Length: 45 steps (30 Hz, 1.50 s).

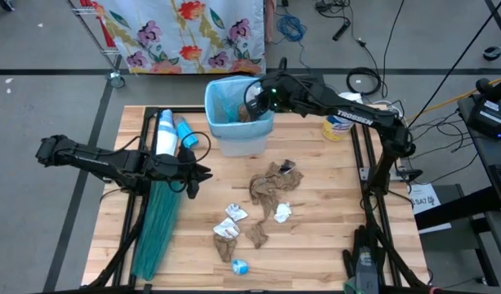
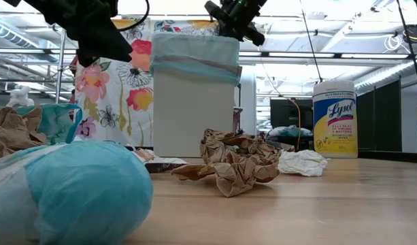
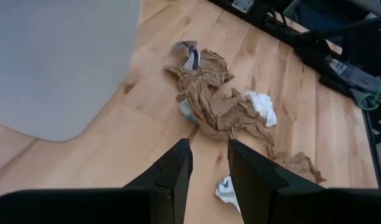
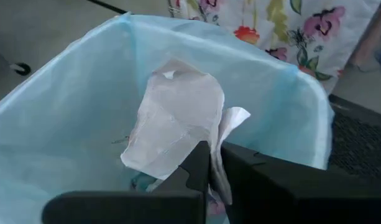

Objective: Place trash/remove bag and relplace
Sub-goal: Put the white paper into the white trash bin

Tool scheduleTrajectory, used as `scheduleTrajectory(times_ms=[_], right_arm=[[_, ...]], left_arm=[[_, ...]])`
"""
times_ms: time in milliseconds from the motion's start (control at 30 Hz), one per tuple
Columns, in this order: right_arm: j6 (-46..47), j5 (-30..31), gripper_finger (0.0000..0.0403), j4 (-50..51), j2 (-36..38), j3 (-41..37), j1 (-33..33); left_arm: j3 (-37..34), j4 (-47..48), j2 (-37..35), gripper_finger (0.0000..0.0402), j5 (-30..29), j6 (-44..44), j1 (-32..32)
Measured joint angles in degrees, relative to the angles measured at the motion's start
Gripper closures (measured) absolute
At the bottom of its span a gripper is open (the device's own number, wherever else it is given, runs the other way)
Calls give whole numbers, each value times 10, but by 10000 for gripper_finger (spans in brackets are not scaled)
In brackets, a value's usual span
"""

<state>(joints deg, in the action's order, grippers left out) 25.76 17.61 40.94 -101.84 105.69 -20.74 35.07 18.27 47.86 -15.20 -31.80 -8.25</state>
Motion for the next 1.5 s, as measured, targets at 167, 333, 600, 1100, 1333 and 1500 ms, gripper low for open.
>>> scheduleTrajectory(times_ms=[167, 333, 600, 1100, 1333, 1500], right_arm=[[-23, 0, 344, -5, 0, 0, 1], [-24, 0, 307, -5, 0, 0, 1], [-28, -51, 274, 2, 18, 0, 9], [184, -32, 273, 184, 96, 1, 144], [326, 43, 273, 299, 81, 1, 224], [353, 64, 273, 302, 68, 1, 254]], left_arm=[[0, 1, 0, 293, 1, -9, 0], [0, 2, 0, 293, 1, -10, 0], [0, 2, 0, 293, 7, -17, 0], [0, 3, 0, 293, 30, 36, 0], [0, -13, 0, 293, 31, 52, 0], [0, -24, 0, 293, 42, 52, 0]])
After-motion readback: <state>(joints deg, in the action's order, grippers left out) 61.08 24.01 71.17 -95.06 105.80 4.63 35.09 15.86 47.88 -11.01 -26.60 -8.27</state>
